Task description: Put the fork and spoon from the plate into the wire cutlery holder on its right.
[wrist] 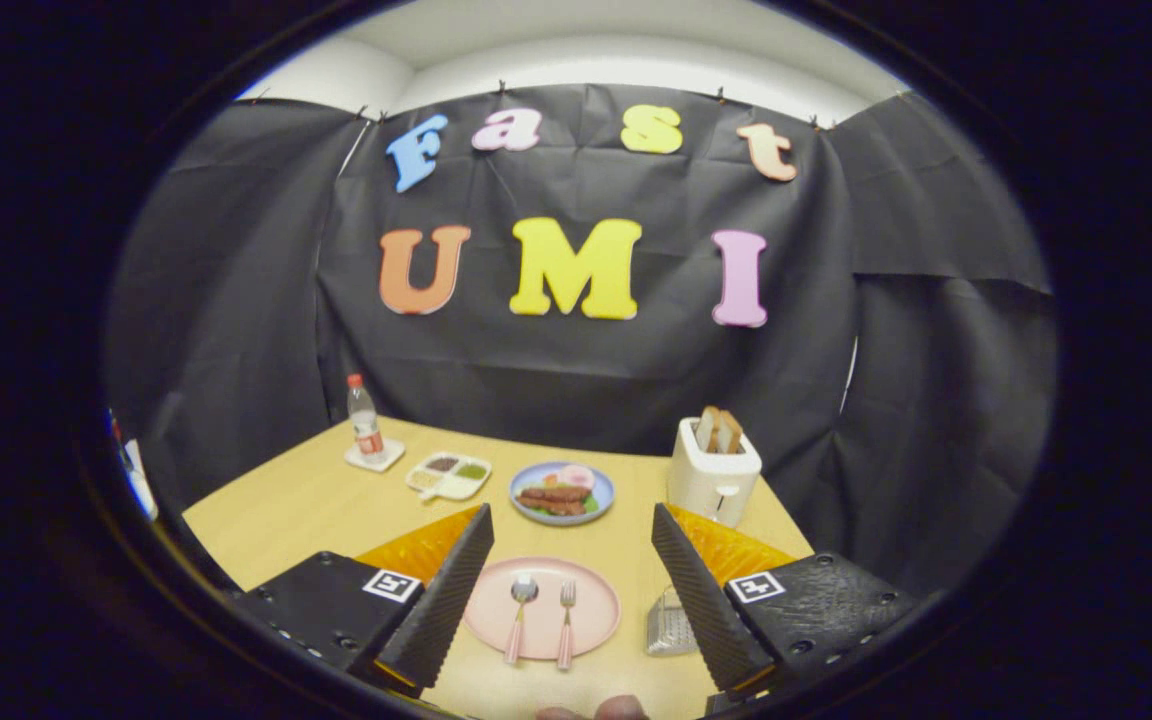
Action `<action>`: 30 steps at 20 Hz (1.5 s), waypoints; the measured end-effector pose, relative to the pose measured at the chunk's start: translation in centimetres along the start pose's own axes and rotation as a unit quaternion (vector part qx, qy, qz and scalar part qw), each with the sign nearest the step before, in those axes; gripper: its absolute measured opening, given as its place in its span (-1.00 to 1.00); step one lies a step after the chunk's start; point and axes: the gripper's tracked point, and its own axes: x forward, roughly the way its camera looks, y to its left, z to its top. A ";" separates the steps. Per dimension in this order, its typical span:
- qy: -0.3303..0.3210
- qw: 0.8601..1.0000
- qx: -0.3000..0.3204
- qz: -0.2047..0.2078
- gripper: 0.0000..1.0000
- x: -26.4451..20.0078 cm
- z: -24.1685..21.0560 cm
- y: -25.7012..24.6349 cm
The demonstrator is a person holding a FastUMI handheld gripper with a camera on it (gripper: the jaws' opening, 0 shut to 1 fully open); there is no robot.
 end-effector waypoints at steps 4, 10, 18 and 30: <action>0.098 0.995 0.004 0.012 0.92 2.5 -6.5 0.1; 0.217 0.976 -0.001 0.008 0.90 7.0 -14.0 -0.4; 0.294 0.956 -0.001 0.005 0.39 11.4 -19.5 -0.2; 0.357 0.934 0.018 -0.003 -0.92 11.4 -20.9 -1.3</action>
